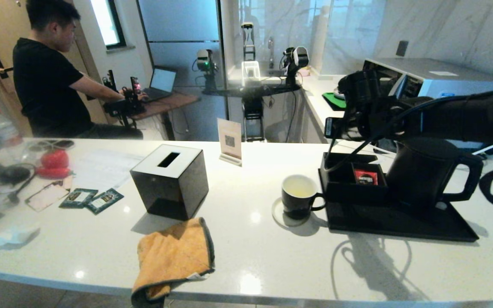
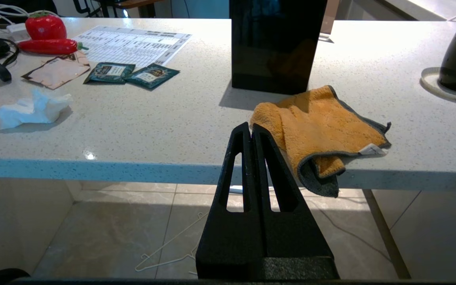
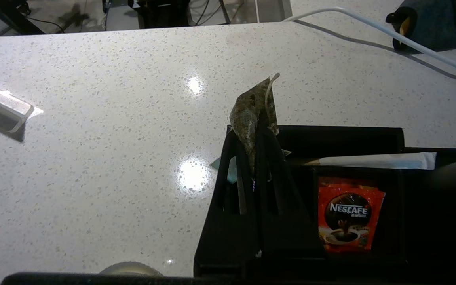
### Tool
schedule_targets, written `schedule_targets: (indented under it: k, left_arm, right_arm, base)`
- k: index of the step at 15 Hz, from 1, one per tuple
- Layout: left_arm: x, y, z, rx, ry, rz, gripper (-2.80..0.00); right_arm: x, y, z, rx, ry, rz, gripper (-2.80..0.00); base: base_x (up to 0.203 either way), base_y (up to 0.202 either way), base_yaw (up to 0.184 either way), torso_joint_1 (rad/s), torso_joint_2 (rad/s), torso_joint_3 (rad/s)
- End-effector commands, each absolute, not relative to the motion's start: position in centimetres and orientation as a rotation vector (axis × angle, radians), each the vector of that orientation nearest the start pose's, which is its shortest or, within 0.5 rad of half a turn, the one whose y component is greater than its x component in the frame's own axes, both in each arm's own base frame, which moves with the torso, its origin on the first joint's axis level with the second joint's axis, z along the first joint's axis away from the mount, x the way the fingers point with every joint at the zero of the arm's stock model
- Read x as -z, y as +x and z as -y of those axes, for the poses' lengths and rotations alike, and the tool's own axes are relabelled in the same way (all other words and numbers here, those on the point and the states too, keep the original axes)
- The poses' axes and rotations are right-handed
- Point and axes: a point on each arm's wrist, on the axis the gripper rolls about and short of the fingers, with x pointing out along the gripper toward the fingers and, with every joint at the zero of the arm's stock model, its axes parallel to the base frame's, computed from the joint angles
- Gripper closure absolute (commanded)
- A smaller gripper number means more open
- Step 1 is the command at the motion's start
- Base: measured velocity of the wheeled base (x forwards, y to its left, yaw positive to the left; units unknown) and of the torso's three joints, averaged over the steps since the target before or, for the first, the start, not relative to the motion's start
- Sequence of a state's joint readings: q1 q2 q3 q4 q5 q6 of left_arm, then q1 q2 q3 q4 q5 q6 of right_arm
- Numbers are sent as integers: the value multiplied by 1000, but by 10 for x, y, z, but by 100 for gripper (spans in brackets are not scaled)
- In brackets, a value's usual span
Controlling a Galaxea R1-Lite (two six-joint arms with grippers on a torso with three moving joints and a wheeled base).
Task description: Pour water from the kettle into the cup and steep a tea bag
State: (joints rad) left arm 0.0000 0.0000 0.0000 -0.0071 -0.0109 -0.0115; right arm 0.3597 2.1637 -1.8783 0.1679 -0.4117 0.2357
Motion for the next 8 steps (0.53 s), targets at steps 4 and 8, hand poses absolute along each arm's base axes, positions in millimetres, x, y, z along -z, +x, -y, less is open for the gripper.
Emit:
schedule_targets:
  k: [4,8]
  left_arm:
    - [-76,-23,0,11,-12,6,0]
    - [-76,-23,0,11,-12,6,0]
  right_arm:
    - [-252,382,-145,72,80,-360,0]
    - [-258,350,-146,31,94,-312,0]
  base:
    - [0,0,0,0,0,0]
    - [0,0,0,0,0,0]
